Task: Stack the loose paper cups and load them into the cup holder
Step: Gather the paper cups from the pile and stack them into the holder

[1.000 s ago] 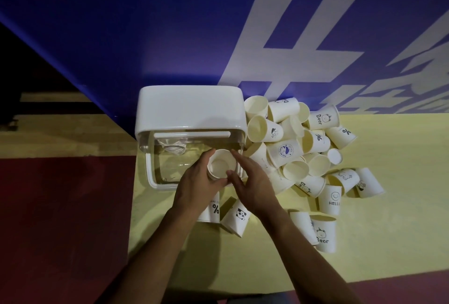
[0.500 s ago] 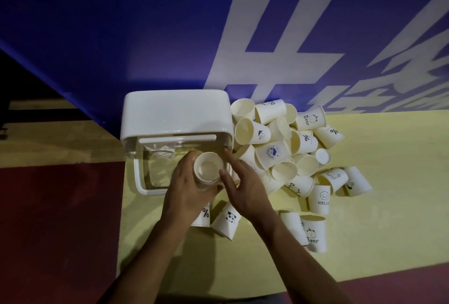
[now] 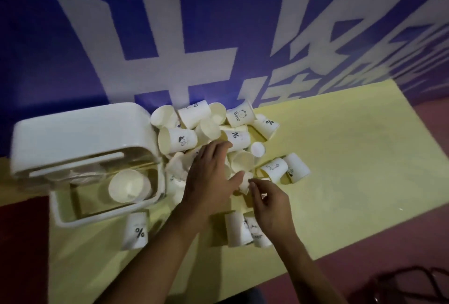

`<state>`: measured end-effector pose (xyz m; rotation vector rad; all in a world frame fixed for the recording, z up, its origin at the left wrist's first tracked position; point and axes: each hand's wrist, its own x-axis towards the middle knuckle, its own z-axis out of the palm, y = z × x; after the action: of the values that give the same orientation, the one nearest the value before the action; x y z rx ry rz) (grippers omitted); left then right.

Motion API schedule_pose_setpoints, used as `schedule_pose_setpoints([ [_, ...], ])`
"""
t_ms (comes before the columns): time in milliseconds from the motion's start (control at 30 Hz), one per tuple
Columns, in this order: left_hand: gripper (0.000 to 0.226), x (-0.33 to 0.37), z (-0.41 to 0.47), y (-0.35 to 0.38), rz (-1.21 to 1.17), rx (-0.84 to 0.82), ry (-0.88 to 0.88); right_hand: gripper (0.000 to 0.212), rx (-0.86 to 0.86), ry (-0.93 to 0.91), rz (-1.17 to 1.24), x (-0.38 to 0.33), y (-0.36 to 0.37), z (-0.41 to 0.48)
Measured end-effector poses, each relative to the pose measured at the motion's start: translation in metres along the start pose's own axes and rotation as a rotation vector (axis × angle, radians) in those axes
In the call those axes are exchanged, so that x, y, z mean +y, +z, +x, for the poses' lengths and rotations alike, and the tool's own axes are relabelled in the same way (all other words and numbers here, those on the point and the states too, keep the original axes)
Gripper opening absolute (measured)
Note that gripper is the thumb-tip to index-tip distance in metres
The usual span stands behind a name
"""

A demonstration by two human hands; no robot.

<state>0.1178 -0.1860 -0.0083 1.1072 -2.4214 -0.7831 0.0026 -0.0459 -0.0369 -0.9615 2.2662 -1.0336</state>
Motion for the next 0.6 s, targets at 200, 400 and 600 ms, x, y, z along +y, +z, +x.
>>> schedule_pose_setpoints([
  [200, 0.067, 0.062, 0.055, 0.08, 0.06, -0.148, 0.079, 0.024, 0.142, 0.203, -0.056, 0.082, -0.07, 0.024],
  [400, 0.068, 0.088, 0.085, 0.132, 0.104, -0.213, 0.045, 0.103, 0.007, 0.404, -0.152, 0.138, -0.091, 0.068],
  [600, 0.066, 0.085, 0.1, 0.146, 0.158, -0.245, -0.034, 0.084, -0.066, 0.419, -0.177, 0.174, -0.075, 0.101],
])
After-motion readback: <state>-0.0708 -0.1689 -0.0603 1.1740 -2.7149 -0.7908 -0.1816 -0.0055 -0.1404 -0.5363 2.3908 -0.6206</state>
